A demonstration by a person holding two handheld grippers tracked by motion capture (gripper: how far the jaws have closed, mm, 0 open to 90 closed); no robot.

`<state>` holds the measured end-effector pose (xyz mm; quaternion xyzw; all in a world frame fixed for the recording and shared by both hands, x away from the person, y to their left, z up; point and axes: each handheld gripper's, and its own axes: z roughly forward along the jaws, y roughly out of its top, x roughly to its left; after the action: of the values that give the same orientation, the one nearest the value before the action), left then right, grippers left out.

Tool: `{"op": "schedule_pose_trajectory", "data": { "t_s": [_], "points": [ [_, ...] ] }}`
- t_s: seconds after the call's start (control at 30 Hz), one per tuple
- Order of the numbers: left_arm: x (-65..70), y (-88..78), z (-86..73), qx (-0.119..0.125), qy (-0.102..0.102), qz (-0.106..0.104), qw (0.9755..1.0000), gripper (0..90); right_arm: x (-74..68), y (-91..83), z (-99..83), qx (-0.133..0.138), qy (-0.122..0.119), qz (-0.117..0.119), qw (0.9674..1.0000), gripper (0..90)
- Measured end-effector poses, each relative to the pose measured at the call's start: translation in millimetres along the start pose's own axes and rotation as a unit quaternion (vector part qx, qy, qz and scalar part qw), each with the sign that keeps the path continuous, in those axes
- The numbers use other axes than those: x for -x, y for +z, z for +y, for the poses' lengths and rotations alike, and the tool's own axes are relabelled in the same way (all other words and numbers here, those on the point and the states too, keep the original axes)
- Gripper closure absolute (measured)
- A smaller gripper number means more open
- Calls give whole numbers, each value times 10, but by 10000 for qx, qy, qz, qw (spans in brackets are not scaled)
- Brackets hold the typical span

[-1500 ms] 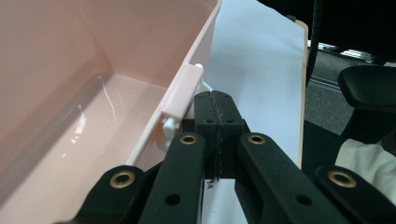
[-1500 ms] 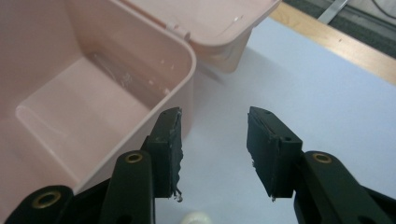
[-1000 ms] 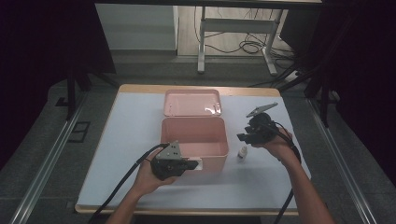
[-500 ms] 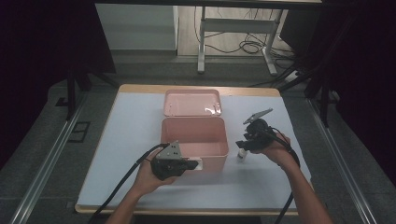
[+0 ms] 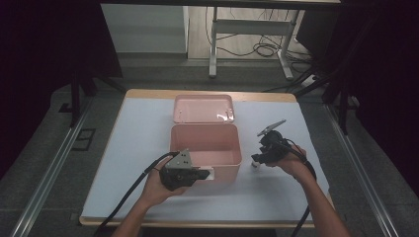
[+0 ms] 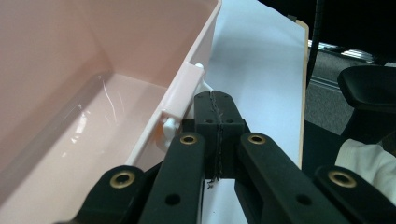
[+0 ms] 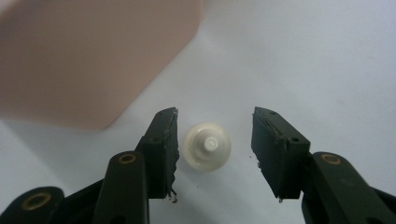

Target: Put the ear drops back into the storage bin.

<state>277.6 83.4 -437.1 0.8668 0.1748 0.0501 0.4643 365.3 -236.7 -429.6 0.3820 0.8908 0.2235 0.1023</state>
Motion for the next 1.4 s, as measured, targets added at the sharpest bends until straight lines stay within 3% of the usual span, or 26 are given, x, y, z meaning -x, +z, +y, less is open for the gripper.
{"op": "schedule_pose_trajectory", "data": {
  "t_s": [0.63, 0.93, 1.13, 1.4],
  "points": [
    [2, 0, -2, 5, -17, -3, 10000, 900, 7, 325, -27, -713, -77, 48, 9974, 544],
    [2, 0, -2, 7, -16, -4, 10000, 900, -19, 360, 3, -894, -145, -2, 9959, 600],
    [-1, 0, -1, 5, 4, -3, 10000, 900, 29, 209, 54, -738, -120, 57, 9972, 602],
    [1, 3, -1, 30, -32, -6, 10000, 900, 2, -180, 219, -332, -238, -12, 9992, 602]
  ]
}}
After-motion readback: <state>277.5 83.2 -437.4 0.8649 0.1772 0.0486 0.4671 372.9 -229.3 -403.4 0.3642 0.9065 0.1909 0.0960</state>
